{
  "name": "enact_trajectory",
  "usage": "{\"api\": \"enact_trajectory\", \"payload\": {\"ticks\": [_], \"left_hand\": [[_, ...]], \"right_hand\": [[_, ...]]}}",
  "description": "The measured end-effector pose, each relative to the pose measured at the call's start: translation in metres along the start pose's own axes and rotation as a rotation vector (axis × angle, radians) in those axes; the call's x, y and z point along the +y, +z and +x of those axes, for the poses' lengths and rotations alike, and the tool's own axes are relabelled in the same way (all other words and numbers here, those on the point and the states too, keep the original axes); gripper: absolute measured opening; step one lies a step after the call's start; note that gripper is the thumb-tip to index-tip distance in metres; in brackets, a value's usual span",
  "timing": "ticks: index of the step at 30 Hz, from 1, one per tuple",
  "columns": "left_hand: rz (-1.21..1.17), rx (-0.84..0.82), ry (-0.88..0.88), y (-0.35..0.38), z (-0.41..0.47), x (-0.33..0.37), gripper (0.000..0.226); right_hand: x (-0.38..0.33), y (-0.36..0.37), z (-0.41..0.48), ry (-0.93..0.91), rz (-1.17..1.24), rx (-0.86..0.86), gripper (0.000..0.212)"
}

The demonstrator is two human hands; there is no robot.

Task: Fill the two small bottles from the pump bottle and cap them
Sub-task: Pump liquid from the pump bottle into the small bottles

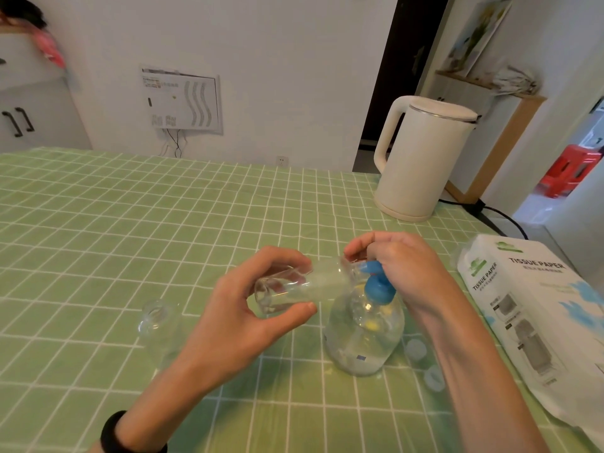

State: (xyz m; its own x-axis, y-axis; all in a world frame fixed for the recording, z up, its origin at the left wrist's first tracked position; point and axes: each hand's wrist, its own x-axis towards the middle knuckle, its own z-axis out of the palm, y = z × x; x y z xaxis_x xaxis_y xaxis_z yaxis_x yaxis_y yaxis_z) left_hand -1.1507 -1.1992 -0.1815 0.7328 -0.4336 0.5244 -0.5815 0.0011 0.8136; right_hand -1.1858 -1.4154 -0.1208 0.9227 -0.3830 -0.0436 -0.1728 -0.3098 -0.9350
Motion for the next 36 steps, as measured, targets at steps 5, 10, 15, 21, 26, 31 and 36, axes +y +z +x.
{"api": "enact_trajectory", "payload": {"ticks": [5, 10, 15, 21, 26, 31, 36], "left_hand": [[0.001, -0.004, -0.020, 0.000, -0.002, 0.001, 0.041], [-0.011, -0.006, -0.022, -0.001, -0.001, 0.003, 0.041], [-0.010, -0.009, -0.026, -0.002, -0.001, 0.004, 0.040], [0.011, -0.018, -0.039, 0.000, -0.001, 0.003, 0.041], [0.007, -0.019, -0.046, 0.001, -0.002, 0.002, 0.041], [-0.043, -0.003, -0.059, 0.003, -0.001, 0.001, 0.040], [-0.128, 0.004, -0.083, 0.007, 0.000, 0.001, 0.039]], "right_hand": [[0.002, 0.002, -0.001, 0.052, -0.029, -0.009, 0.039], [0.003, 0.001, -0.003, -0.062, 0.028, 0.052, 0.036], [0.005, 0.003, -0.002, -0.080, 0.041, 0.049, 0.035], [0.003, 0.005, -0.002, 0.024, 0.018, -0.012, 0.042], [0.004, 0.004, -0.004, 0.034, 0.023, 0.011, 0.037], [0.003, 0.009, -0.005, 0.005, 0.114, 0.072, 0.032], [0.004, 0.011, -0.007, -0.018, 0.154, 0.052, 0.031]]}}
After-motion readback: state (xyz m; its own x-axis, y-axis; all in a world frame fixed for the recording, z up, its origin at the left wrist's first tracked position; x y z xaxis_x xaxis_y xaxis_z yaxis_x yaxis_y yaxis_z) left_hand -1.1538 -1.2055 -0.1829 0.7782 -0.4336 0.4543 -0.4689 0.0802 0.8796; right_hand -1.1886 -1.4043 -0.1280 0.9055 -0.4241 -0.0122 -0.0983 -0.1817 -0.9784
